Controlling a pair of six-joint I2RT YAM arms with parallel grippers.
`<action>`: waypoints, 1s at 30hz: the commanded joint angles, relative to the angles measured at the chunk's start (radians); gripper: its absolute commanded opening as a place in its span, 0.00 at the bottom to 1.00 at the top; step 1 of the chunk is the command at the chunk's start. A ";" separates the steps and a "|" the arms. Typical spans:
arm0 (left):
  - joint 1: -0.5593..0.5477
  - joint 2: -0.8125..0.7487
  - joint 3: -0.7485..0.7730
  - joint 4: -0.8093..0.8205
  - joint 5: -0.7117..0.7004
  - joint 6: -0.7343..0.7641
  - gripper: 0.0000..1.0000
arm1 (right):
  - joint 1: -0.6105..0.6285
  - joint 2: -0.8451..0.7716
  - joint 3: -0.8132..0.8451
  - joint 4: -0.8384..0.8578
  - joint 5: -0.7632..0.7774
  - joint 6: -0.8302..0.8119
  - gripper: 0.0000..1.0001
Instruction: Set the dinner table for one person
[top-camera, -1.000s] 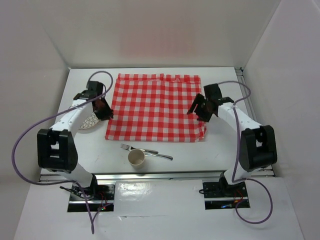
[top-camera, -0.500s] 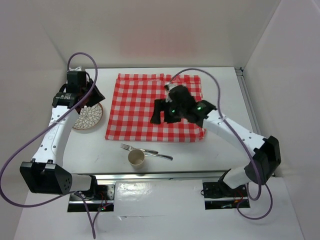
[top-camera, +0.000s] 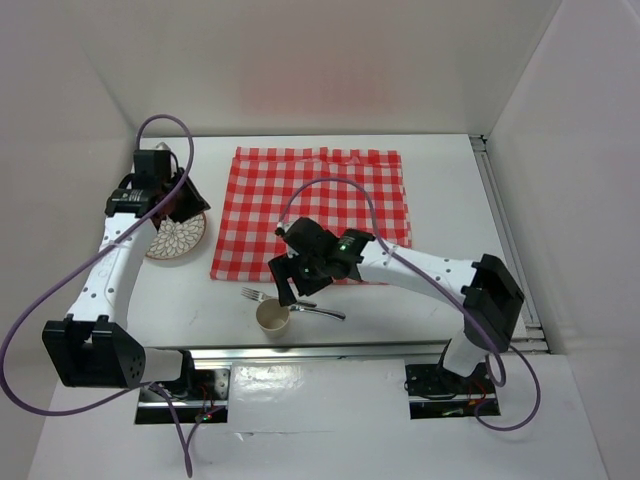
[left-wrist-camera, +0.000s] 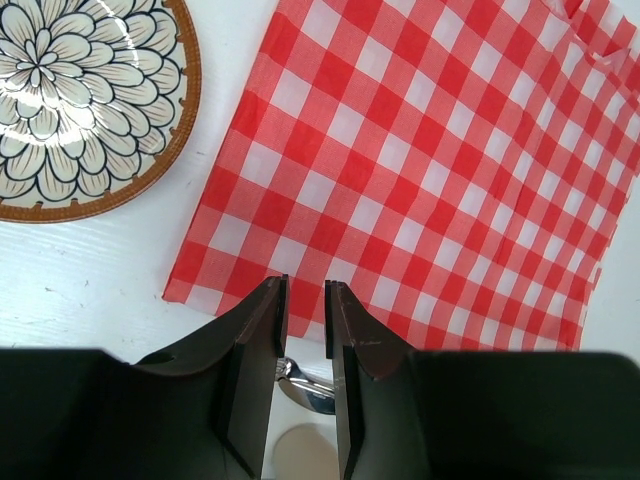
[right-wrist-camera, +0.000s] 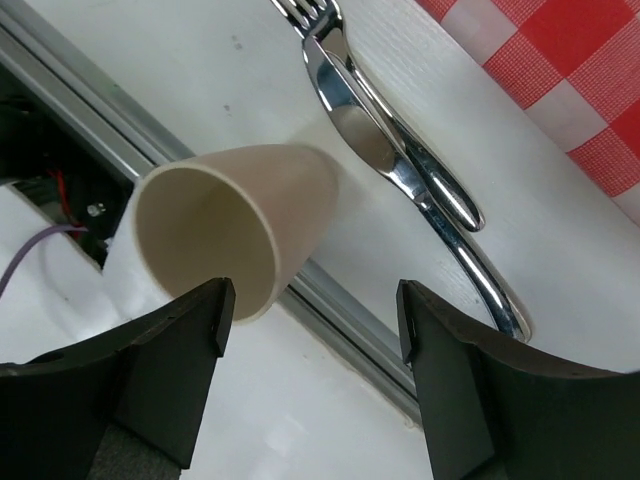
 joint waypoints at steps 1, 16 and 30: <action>0.011 -0.014 -0.001 0.015 0.024 0.021 0.38 | 0.017 0.060 -0.001 0.033 0.011 -0.017 0.77; 0.021 -0.024 -0.001 0.024 0.024 0.030 0.37 | 0.057 0.030 0.192 -0.141 0.244 0.014 0.00; 0.039 -0.008 -0.001 0.056 0.099 0.011 0.37 | -0.651 0.438 0.953 -0.455 0.275 -0.066 0.00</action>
